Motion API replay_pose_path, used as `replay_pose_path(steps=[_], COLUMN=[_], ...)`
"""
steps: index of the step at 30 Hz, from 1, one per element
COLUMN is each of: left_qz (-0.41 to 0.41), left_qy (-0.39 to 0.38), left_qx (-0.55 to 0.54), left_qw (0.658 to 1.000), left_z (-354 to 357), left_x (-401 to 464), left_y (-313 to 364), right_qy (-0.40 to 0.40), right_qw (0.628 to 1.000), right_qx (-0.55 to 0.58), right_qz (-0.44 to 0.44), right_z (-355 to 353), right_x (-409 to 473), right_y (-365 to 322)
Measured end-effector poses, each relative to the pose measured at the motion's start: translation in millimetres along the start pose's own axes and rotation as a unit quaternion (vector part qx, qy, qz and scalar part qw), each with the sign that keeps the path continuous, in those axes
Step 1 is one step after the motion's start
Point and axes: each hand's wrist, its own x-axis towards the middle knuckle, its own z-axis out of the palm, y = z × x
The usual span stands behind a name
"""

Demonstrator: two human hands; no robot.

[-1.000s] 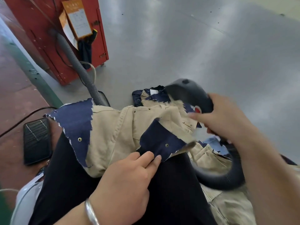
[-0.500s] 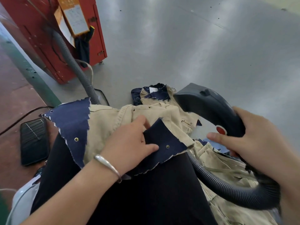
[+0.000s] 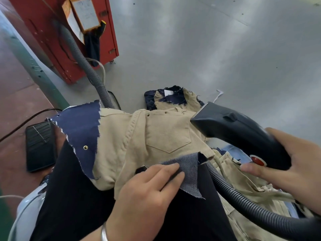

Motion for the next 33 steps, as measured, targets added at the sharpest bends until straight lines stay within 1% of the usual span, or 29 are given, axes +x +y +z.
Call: replay_pose_path(steps=[4, 8, 13, 16, 19, 21, 23, 26, 28, 31, 33], left_qz=[-0.001, -0.013, -0.013, -0.010, -0.025, -0.037, -0.040, -0.023, -0.006, 0.013, 0.020], left_qy=[-0.007, -0.035, -0.055, -0.070, -0.066, -0.053, -0.039, -0.033, -0.040, -0.058, -0.076], left_qx=[0.014, -0.007, -0.024, -0.013, 0.025, 0.059, 0.078, 0.098, 0.101, 0.099, 0.092], left_qw=[1.000, 0.999, 0.998, 0.997, 0.997, 0.996, 0.995, 0.994, 0.994, 0.993, 0.993], left_z=[6.3, 6.0, -1.4, -4.6, -3.6, -2.4, -1.6, -2.1, -2.2, 2.6, 3.1], left_x=[0.2, 2.1, 6.8, 6.6, 11.7, 17.5, 24.4, 32.7, 32.0, 23.4, 21.7], left_y=[2.3, -0.1, -1.7, 0.3, 2.0, 2.7, 3.4, 5.7, 9.2, 13.7, 12.3], right_qy=[-0.057, -0.095, -0.053, -0.022, 0.016, 0.016, -0.012, -0.062, -0.084, -0.087, -0.079], right_qw=[0.997, 0.987, 0.989, 0.995, 0.998, 0.996, 0.995, 0.984, 0.973, 0.966, 0.967], right_qx=[-0.057, -0.119, -0.109, -0.080, 0.007, 0.025, -0.014, -0.135, -0.193, -0.223, -0.218], right_qz=[-0.019, -0.052, -0.087, -0.060, -0.060, -0.082, -0.095, -0.100, -0.098, -0.102, -0.103], right_z=[8.8, 22.5, 39.9, 40.5, 18.5, 4.6, -1.0, 3.1, 11.4, 23.1, 26.7], right_x=[1.8, 27.8, 93.0, 125.8, 124.5, 100.7, 70.7, 37.2, 29.0, 28.7, 34.0], right_y=[-16.6, -47.2, -80.6, -89.4, -75.7, -66.8, -61.0, -56.6, -56.6, -62.4, -70.5])
